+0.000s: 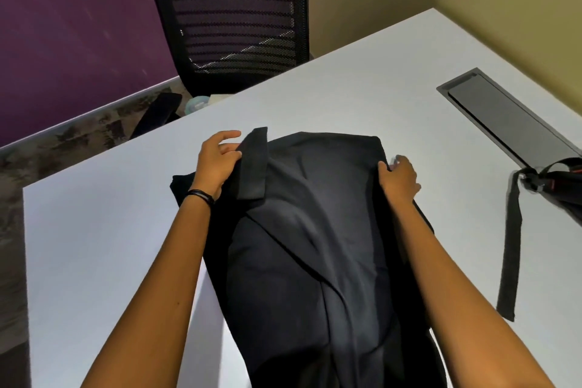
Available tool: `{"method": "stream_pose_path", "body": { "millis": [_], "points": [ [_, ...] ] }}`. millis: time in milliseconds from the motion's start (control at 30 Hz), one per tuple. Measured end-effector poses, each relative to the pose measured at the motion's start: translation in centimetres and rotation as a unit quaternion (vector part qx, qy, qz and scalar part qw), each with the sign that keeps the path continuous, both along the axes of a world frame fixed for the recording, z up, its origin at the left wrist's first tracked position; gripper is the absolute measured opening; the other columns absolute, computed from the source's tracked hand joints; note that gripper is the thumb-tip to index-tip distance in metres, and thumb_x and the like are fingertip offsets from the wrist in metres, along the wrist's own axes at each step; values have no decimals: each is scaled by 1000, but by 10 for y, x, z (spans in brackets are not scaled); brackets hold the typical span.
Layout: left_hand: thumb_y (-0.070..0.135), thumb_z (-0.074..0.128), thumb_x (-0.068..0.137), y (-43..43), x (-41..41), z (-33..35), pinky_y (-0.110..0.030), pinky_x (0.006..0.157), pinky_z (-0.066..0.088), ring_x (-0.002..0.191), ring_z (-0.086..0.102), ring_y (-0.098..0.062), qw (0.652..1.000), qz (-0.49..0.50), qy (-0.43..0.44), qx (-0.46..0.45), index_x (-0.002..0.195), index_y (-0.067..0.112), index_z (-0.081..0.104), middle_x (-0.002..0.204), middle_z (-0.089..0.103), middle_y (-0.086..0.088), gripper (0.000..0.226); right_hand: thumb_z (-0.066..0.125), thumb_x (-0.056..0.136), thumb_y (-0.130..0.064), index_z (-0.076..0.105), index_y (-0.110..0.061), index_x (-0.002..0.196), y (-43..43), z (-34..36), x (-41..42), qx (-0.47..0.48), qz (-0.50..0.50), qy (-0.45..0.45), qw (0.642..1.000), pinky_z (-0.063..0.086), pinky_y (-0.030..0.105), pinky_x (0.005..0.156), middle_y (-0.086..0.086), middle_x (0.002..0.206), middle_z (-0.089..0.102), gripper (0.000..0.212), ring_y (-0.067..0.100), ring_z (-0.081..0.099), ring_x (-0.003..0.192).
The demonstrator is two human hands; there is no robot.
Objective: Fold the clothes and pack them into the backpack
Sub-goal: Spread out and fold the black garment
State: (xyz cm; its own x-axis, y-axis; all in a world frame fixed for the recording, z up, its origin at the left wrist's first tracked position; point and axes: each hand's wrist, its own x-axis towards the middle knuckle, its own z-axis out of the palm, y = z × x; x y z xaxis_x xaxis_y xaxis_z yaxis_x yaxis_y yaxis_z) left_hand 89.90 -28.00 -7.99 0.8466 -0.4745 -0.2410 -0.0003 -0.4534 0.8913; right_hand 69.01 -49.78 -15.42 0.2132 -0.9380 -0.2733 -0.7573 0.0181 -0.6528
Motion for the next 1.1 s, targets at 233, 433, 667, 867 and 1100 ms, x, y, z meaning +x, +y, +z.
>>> {"method": "stream_pose_path", "body": {
  "millis": [233,433,667,867,1100],
  "points": [
    [-12,50,85,67,20,-18,-34,93,48,99,60,-27,992,33,-48,110,113,3,61,110,65,-17,34,54,89,-15,63,-6,105,26,19,27,-59,-11,-95,994,42,33,87,10,109,65,21,28,60,101],
    [0,49,92,66,-4,-22,-20,93,40,106,54,-14,994,-2,-85,65,119,3,58,122,60,-11,29,44,95,-15,58,-14,116,83,42,52,-137,106,-110,979,34,22,75,11,109,56,25,23,54,97],
    [62,54,83,-1,-26,-20,-31,108,33,132,38,-15,978,-134,159,28,144,33,25,147,35,6,74,51,85,-2,59,-11,121,155,34,55,-180,583,-43,791,47,45,80,13,133,52,38,32,52,99],
    [-3,52,89,-16,-28,-47,-29,83,43,91,57,-16,997,-55,-25,43,143,20,28,104,57,-1,63,56,90,-11,64,-13,115,159,27,8,-157,451,-101,873,44,41,96,6,128,57,27,25,53,114],
    [-15,32,89,-34,1,-38,-22,102,41,104,55,-10,996,-23,-65,-63,95,9,67,108,63,-2,42,63,81,-49,22,-33,146,132,33,-43,20,485,3,874,19,28,113,-3,154,18,79,14,18,140]
  ]
}}
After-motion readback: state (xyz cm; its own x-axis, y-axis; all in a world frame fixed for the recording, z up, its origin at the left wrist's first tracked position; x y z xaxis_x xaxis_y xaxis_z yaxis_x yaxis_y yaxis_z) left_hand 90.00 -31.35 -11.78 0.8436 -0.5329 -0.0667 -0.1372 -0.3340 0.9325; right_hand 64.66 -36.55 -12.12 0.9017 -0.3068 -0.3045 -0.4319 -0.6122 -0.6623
